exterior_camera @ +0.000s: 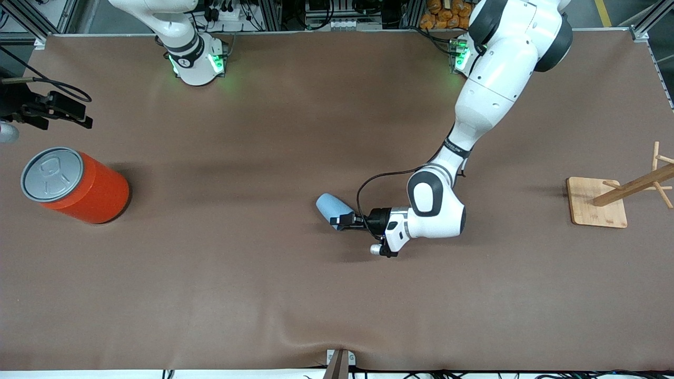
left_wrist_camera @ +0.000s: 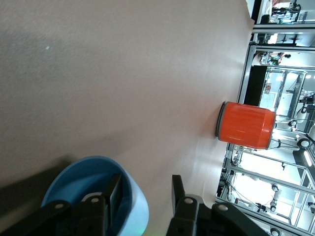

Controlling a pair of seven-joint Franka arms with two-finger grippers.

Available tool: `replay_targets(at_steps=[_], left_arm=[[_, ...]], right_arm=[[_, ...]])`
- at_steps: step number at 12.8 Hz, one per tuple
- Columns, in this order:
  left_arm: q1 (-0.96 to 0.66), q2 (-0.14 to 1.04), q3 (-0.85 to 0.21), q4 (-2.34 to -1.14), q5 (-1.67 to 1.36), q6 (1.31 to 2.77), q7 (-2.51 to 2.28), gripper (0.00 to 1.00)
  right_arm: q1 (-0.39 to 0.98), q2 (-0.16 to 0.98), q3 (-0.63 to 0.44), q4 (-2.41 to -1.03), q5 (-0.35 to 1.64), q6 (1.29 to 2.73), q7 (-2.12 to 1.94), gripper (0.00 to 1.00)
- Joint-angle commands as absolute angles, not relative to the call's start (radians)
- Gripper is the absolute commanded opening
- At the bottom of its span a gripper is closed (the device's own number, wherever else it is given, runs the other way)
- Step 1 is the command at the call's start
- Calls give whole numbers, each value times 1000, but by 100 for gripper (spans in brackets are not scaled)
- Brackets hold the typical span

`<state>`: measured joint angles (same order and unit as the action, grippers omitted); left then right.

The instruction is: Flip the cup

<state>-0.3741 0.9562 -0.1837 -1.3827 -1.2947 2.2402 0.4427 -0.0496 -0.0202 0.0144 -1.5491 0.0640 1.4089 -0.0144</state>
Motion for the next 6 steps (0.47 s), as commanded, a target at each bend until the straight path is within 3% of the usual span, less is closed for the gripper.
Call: replay_targets(at_steps=[1,6], left_arm=[[-361,928,-178,-1430,-1220,2241,506,0],[-333,839,-150,-1425,-931,2223,329,0]], right_arm=[[-48,-29,15,-1557,81,1410,-3,100],[-48,-28,15,-1565,81,1414,-3,100]])
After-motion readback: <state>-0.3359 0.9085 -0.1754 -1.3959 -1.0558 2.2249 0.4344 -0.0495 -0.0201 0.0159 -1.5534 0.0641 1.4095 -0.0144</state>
